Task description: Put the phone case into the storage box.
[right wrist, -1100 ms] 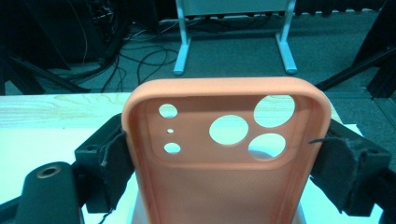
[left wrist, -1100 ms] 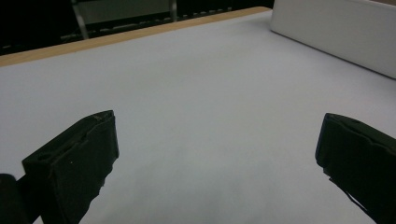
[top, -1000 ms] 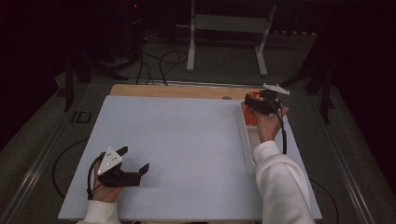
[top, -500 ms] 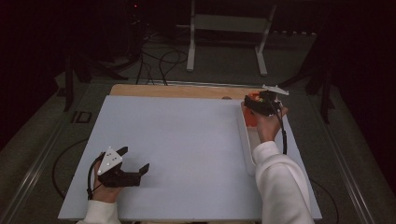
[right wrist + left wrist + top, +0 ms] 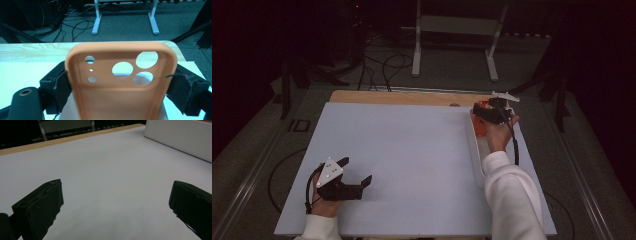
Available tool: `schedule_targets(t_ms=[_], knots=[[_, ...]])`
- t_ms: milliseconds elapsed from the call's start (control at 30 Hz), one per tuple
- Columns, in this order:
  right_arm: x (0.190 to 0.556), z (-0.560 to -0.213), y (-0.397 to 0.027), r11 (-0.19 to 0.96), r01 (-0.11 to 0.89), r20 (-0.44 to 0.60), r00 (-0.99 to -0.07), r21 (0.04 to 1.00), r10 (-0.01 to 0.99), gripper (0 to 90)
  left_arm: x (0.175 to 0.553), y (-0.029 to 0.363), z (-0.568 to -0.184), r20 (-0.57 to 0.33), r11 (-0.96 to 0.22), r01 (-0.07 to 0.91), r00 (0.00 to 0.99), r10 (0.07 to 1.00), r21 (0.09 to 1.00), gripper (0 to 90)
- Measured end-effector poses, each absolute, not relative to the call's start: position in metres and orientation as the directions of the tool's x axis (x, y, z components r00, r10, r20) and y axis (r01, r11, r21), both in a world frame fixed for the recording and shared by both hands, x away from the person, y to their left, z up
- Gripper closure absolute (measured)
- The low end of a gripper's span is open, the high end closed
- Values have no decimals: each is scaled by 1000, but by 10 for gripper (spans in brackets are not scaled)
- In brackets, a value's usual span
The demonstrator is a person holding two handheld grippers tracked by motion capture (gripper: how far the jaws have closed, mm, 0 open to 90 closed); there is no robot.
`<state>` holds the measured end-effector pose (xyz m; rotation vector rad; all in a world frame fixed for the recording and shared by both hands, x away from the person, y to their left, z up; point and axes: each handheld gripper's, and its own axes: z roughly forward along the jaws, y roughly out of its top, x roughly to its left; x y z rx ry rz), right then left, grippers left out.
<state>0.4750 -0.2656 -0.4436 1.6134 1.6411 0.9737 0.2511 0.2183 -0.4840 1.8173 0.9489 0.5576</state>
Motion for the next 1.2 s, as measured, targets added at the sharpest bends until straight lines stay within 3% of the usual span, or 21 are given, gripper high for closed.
schedule_targets(t_ms=[1200], knots=[[479, -448, -259, 2, 531, 21, -38, 848, 999, 142, 251, 218, -485, -39, -221, 362, 591, 806, 906, 0]])
